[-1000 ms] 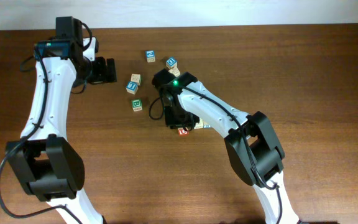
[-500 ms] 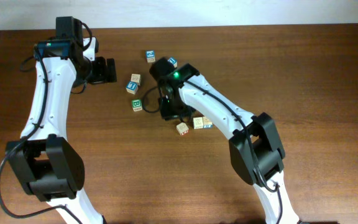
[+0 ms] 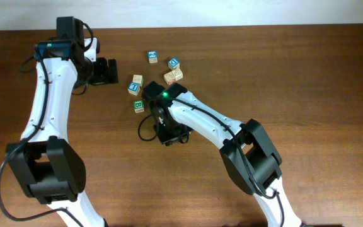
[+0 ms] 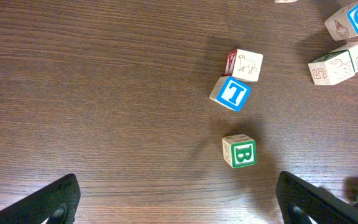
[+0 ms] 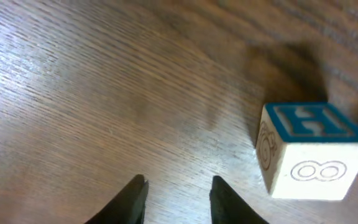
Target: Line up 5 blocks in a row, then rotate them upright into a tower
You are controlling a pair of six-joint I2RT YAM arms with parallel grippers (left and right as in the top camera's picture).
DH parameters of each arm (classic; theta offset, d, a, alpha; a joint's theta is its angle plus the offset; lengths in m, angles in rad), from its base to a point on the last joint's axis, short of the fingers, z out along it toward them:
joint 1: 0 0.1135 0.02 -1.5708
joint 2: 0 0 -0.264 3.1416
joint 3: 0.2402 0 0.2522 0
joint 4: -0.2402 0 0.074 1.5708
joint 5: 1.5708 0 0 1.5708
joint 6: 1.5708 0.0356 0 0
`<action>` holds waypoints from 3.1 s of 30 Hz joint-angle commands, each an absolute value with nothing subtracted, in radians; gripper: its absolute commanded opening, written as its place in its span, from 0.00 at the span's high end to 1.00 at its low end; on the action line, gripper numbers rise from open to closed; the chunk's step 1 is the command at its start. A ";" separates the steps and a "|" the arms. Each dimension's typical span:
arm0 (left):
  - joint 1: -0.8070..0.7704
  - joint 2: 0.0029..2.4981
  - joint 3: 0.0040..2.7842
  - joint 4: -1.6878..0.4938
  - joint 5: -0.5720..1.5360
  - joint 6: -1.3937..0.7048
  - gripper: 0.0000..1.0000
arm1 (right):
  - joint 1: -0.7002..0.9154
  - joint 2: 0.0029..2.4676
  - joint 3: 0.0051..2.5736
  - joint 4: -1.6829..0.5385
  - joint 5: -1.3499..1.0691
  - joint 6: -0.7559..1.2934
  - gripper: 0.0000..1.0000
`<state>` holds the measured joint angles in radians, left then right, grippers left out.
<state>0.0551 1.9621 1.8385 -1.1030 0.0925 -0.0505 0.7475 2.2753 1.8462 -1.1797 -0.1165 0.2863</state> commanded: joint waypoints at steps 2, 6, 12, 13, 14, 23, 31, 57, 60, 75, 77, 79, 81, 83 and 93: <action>0.055 1.971 1.854 -1.104 0.089 -0.064 0.01 | 0.744 2.270 1.842 -1.153 -0.064 0.239 0.65; 0.055 1.971 1.854 -1.104 0.089 -0.064 0.01 | 0.716 2.270 1.842 -1.147 -0.040 0.240 0.65; 0.055 1.971 1.854 -1.104 0.089 -0.064 0.01 | 0.678 2.284 1.842 -1.127 -0.048 0.224 0.65; 0.055 1.971 1.854 -1.104 0.089 -0.064 0.01 | 0.678 2.284 1.842 -1.126 -0.047 0.224 0.65; 0.055 1.971 1.854 -1.104 0.089 -0.064 0.01 | 0.678 2.284 1.842 -1.122 -0.046 0.224 0.65; 0.055 1.971 1.854 -1.104 0.089 -0.064 0.01 | 0.635 2.284 1.842 -1.117 -0.025 0.320 0.66; 0.055 1.971 1.854 -1.104 0.089 -0.064 0.01 | 0.633 2.284 1.906 -1.128 -0.036 0.356 0.59; 0.055 1.971 1.854 -1.104 0.089 -0.064 0.01 | 0.516 2.523 2.126 -0.560 0.090 0.068 0.39; 0.055 1.971 1.854 -1.104 0.089 -0.064 0.01 | 0.516 2.523 2.126 -0.597 0.060 0.113 0.39; 0.055 1.971 1.854 -1.104 0.089 -0.064 0.01 | 0.519 2.503 2.208 -1.206 -0.331 0.226 0.40; 0.055 1.971 1.854 -1.104 0.089 -0.064 0.01 | 0.518 2.503 2.265 -1.309 -0.330 0.225 0.40; 0.055 1.971 1.854 -1.104 0.089 -0.064 0.01 | 0.519 2.503 2.369 -1.438 -0.330 0.215 0.39; 0.055 1.971 1.854 -1.104 0.089 -0.064 0.01 | 0.518 2.503 2.453 -1.520 -0.329 0.206 0.39; 0.055 1.971 1.854 -1.104 0.089 -0.064 0.01 | 0.519 2.503 2.487 -1.501 -0.251 0.219 0.38; 0.055 1.971 1.854 -1.104 0.089 -0.064 0.01 | 0.558 2.509 2.252 -1.239 0.007 0.487 0.52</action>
